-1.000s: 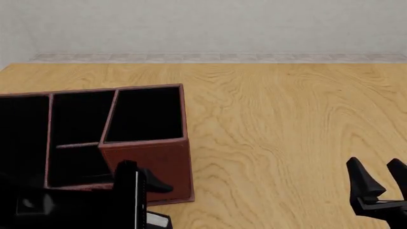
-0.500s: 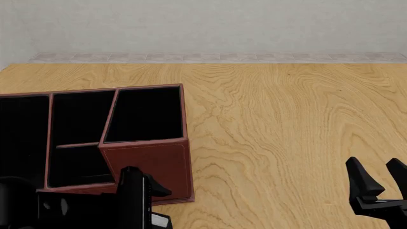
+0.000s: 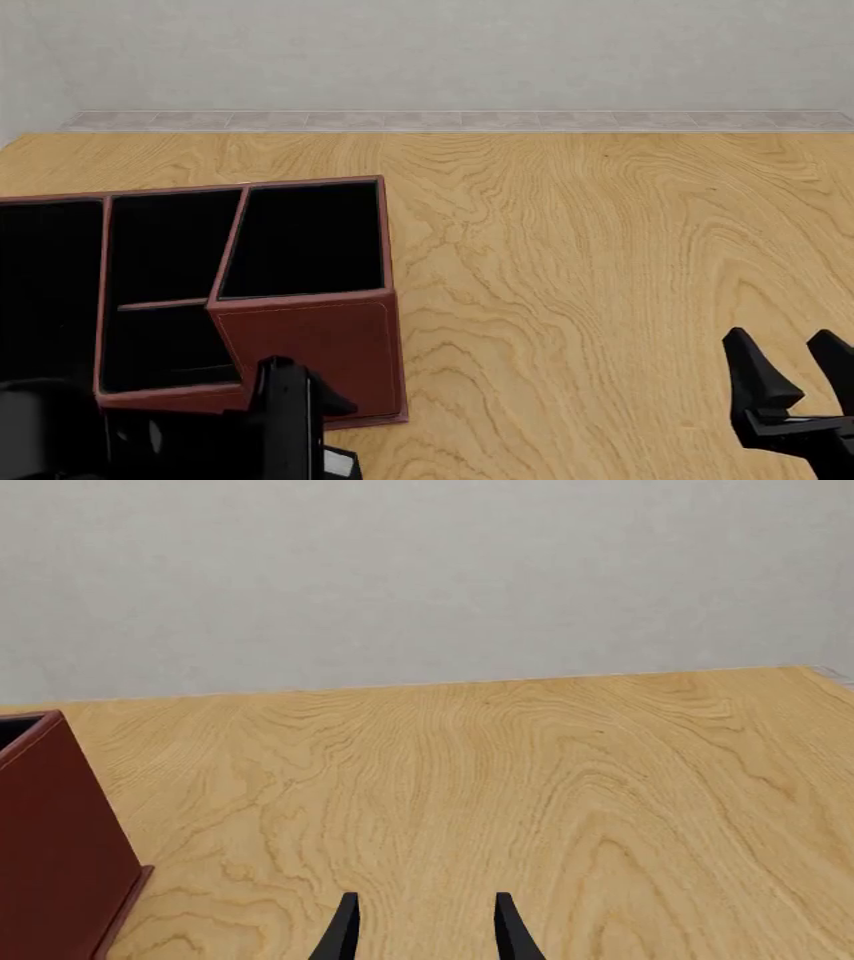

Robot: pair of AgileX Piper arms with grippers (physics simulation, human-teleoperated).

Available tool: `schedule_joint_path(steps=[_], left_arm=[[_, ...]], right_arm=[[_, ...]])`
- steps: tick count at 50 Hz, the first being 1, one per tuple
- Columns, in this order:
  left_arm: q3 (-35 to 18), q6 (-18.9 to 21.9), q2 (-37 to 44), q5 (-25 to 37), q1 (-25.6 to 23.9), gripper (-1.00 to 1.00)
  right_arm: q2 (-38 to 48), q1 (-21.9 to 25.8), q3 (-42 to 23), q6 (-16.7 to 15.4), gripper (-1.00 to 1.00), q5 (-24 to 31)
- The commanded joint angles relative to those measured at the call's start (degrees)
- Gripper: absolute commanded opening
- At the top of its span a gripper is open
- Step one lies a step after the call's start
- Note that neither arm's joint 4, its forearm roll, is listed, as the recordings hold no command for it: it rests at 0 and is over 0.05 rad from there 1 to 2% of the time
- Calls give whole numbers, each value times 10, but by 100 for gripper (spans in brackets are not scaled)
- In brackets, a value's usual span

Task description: Pick up the book and place it in the left compartment of the caddy.

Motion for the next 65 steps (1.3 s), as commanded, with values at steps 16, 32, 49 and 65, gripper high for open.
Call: schedule_joint_path(steps=[16, 32, 49, 65], left_arm=[[28, -11, 10, -22, -5, 100], [31, -2, 20, -29, 7, 100], [38, -4, 30, -38, 10, 100], [45, 6, 44, -53, 24, 100]], right_arm=[[9, 1, 0, -1, 100, -8], [7, 0, 0, 1, 100, -6], [5, 0, 0, 1, 100, -5], [14, 2, 0, 1, 100, -12]])
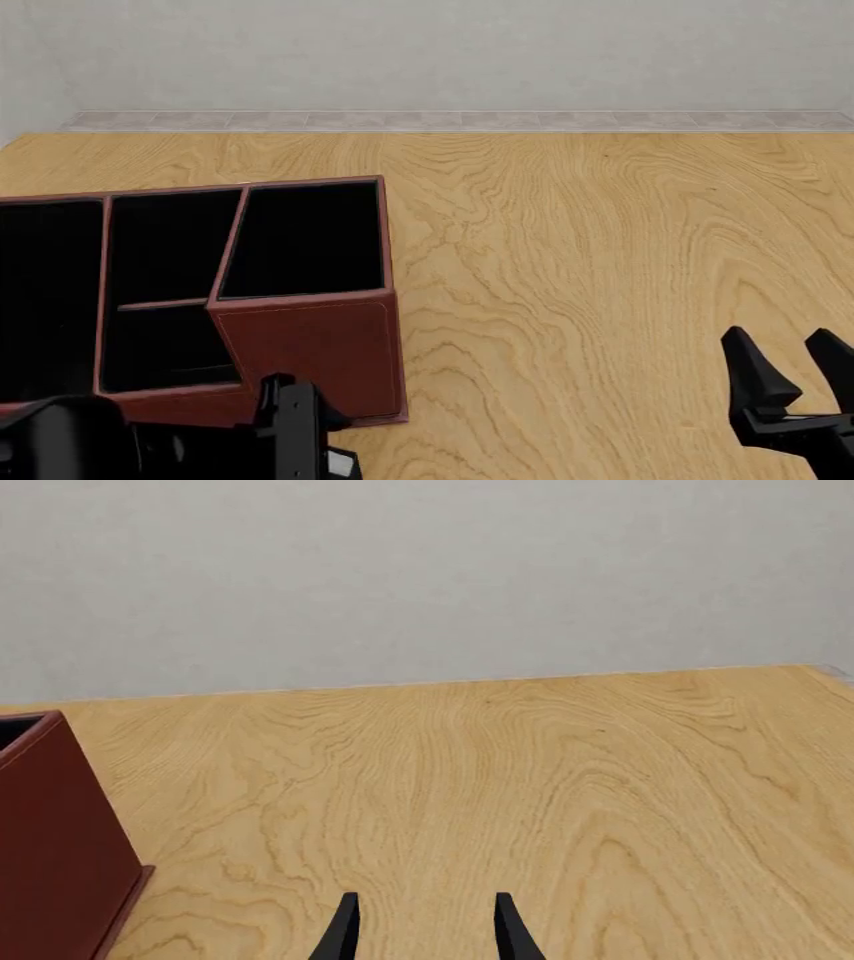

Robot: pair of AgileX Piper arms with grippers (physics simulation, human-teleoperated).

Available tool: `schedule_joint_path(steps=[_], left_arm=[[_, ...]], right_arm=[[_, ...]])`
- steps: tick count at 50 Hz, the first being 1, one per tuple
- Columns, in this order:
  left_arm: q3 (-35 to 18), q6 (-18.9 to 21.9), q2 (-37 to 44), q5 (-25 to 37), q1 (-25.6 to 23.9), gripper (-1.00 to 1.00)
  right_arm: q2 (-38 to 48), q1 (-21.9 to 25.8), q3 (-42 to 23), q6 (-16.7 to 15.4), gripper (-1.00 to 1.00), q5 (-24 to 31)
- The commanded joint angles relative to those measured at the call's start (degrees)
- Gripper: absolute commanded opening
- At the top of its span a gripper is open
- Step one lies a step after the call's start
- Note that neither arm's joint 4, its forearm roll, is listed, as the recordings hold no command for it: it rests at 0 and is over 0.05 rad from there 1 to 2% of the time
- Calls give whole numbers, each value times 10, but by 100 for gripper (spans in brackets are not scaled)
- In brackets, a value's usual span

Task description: Pick up the book and place it in the left compartment of the caddy.

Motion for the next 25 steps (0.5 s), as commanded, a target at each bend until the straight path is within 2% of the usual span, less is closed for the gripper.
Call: schedule_joint_path(steps=[1, 25], left_arm=[[4, 7, 10, -10, 10, 100], [17, 20, 28, -28, 27, 100]], right_arm=[[4, 1, 0, -1, 100, -3], [10, 4, 0, -3, 100, -8]])
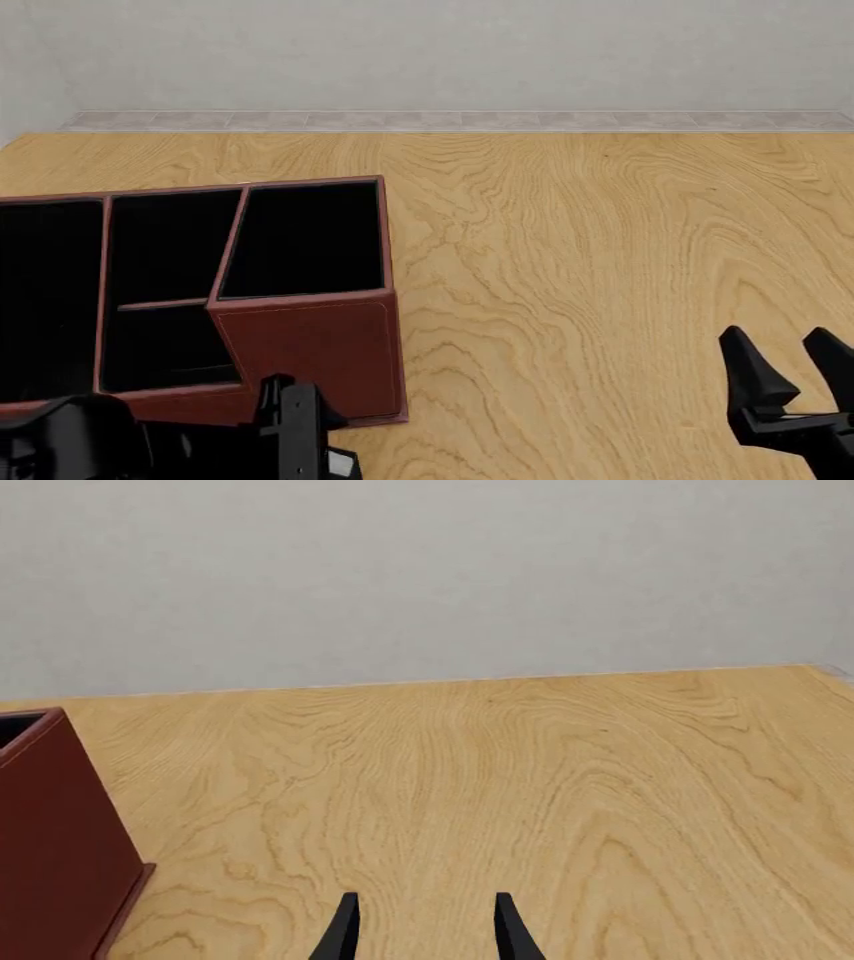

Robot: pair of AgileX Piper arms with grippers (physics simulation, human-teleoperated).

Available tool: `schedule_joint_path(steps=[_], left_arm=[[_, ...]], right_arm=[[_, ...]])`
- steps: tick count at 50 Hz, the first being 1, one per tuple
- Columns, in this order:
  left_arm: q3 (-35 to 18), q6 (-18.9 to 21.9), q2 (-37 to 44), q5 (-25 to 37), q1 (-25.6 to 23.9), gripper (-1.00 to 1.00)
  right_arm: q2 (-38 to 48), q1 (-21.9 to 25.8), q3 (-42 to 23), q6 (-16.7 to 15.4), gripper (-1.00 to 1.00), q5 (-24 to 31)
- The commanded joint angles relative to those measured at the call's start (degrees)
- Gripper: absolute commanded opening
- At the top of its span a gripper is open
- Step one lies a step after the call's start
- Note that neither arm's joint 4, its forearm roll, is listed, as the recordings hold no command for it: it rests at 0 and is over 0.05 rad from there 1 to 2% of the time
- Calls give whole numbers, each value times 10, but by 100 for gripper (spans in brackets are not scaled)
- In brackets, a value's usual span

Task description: Pick up the book and place it in the left compartment of the caddy.

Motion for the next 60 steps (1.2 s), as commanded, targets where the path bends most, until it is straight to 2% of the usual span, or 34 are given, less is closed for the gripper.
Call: schedule_joint_path(steps=[1, 20, 22, 24, 26, 27, 29, 38, 49, 50, 60], left_arm=[[6, 7, 11, -11, 8, 100], [19, 7, 17, -26, 4, 100], [23, 5, 8, -23, -5, 100], [24, -14, -3, -14, -23, 100], [22, -10, -2, -17, -18, 100], [18, -21, -13, -9, -28, -100], [14, -34, -33, 4, -44, -100], [-8, -50, -37, 5, -48, -100], [-42, -49, -54, -8, -40, -100], [-51, -41, -43, -18, -23, -100], [-62, -92, -114, 16, -83, -100]], right_arm=[[2, 1, 0, 0, 100, -2], [5, 1, 0, 0, 100, -4], [1, 1, 0, 0, 100, -1], [2, 1, 0, 0, 100, -2], [2, 1, 0, 0, 100, -2], [1, 1, 0, 0, 100, -1], [1, 1, 0, 0, 100, -2], [0, 0, 0, 1, 100, -2], [-5, -1, 0, 3, 100, 2], [-7, -1, 0, 3, 100, 4], [-11, -3, 0, 6, 100, 6]])
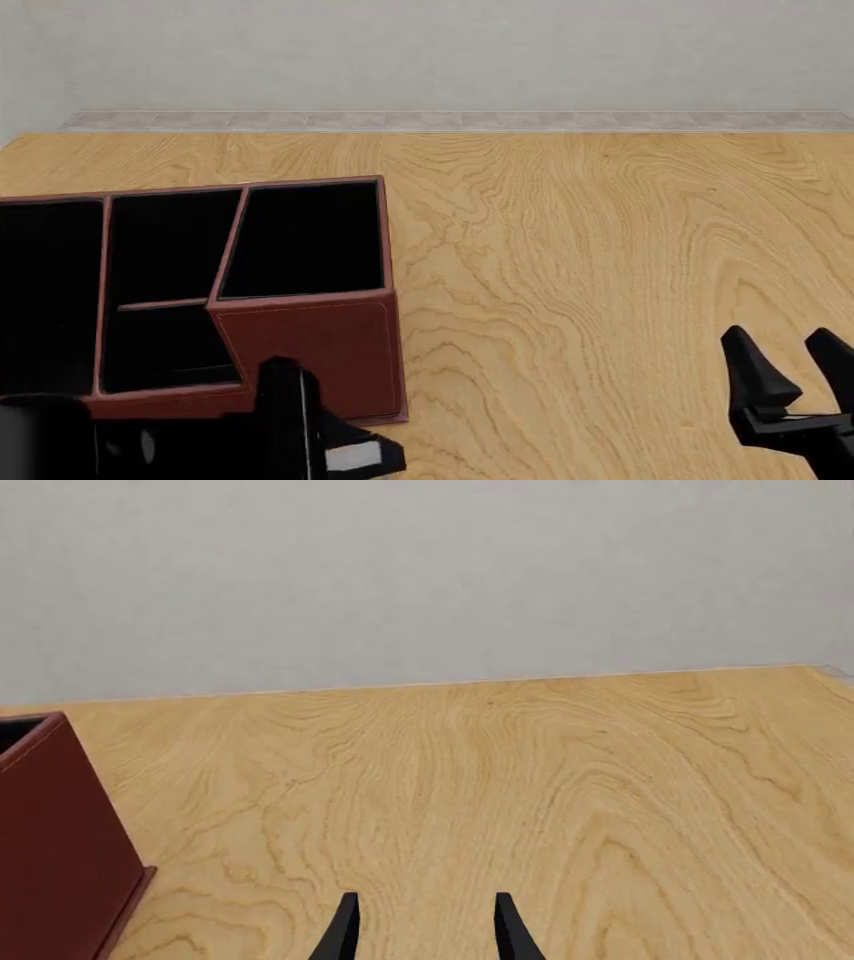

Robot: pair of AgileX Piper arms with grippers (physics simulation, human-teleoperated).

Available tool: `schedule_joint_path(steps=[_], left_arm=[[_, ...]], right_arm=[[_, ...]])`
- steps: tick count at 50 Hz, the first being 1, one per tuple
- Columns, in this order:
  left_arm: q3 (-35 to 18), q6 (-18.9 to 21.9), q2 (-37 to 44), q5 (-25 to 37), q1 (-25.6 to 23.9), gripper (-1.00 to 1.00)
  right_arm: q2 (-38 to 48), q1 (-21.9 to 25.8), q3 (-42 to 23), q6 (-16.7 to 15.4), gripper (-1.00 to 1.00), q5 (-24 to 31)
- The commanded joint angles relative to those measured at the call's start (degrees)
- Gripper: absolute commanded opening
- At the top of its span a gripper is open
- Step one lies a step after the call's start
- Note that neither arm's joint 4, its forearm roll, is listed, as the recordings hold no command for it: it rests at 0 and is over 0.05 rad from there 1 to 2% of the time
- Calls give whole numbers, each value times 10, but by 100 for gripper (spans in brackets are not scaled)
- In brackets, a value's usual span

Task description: Pick up the book and place it in the left compartment of the caddy.

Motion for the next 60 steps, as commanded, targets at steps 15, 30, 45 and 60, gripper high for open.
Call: schedule_joint_path(steps=[15, 30, 45, 60], left_arm=[[-74, -94, -156, 63, -130, -100], [-130, -88, -222, 52, -124, -100], [-169, -57, -279, 17, -75, -100], [-185, -54, -280, -54, 76, -100]], right_arm=[[-13, -2, 0, 7, 100, 8], [-21, -1, 0, 7, 100, 15], [-26, -1, 0, 6, 100, 20], [-28, -1, 0, 7, 100, 21]])
